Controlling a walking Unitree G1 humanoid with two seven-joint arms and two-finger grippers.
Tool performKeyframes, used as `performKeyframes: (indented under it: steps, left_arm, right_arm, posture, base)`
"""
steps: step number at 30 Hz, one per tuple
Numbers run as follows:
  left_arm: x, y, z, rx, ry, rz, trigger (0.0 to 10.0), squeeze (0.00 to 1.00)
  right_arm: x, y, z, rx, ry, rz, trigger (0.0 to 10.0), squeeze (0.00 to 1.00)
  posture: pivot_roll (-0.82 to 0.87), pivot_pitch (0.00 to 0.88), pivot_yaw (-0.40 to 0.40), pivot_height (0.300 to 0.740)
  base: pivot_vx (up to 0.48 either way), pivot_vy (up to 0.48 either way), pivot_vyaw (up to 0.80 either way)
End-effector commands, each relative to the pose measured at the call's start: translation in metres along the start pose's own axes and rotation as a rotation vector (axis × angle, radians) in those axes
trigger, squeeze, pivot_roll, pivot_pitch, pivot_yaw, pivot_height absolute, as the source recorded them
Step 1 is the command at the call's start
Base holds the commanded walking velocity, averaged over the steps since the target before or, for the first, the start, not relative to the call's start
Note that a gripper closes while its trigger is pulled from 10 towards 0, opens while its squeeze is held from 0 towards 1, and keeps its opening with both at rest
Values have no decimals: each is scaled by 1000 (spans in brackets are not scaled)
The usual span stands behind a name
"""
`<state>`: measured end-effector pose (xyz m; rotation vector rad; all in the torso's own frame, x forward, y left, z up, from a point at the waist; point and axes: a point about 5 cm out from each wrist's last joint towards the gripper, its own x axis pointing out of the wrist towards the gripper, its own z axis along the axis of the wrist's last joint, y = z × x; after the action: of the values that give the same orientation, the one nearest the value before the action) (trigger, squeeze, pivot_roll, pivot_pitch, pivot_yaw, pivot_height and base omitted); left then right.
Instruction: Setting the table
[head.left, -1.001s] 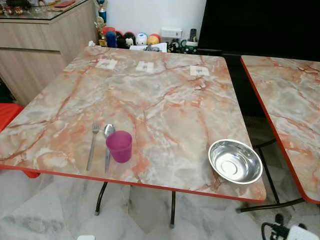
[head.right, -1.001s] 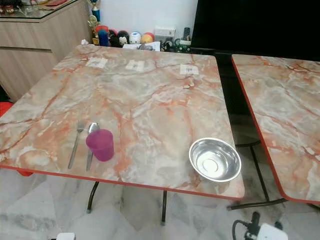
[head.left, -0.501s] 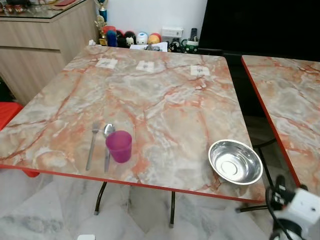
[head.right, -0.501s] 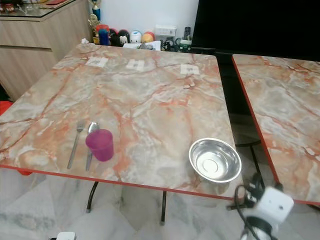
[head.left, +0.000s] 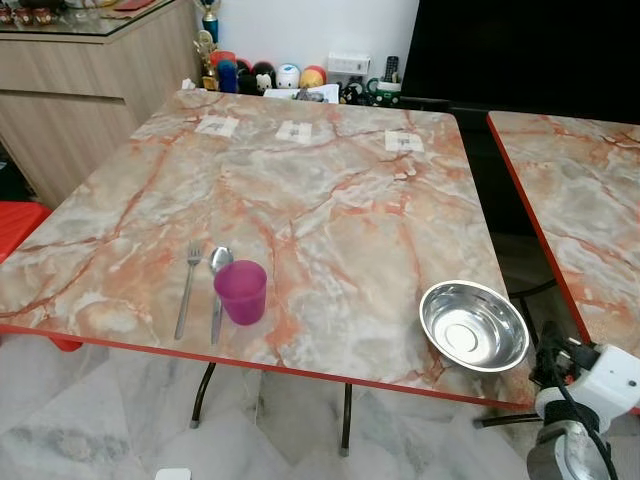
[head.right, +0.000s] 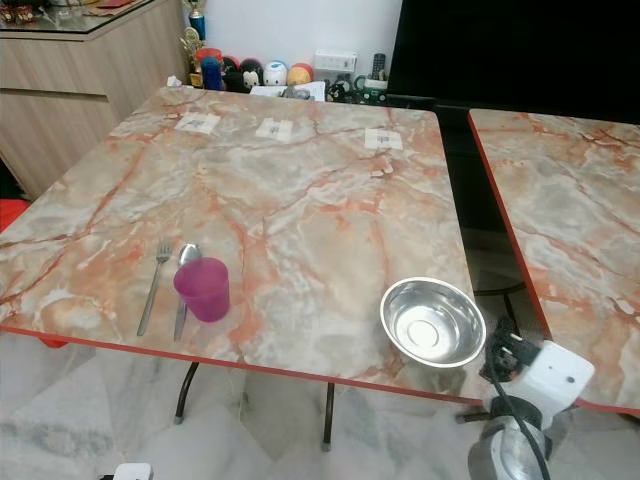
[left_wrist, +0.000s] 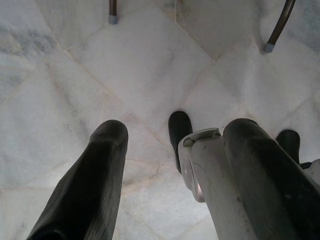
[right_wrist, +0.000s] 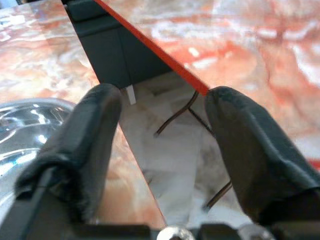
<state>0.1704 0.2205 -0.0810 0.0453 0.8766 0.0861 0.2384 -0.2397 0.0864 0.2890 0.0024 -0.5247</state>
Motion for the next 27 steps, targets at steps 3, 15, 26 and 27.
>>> performKeyframes:
  steps: [3, 15, 26, 27]
  left_arm:
    - [-2, 0, -9, 10, 28, -1, 10000, 0]
    - [-2, 1, -7, 10, 22, 3, 10000, 0]
    - [-2, 0, -7, 13, 24, 2, 10000, 0]
    - [-2, 0, -7, 13, 24, 2, 10000, 0]
  right_arm:
    - [1, 5, -3, 113, 57, 40, 10000, 0]
    - [6, 21, -6, 146, 117, 115, 10000, 0]
    - [7, 20, -11, 166, 176, 130, 10000, 0]
    - [7, 20, -11, 166, 176, 130, 10000, 0]
  posture:
    - [-11, 90, -47, 740]
    - [-6, 91, -47, 740]
    - [-7, 92, -48, 740]
    - [-7, 92, -48, 740]
  base:
    - [0, 0, 0]
    - [0, 0, 0]
    - [0, 0, 0]
    - [0, 0, 0]
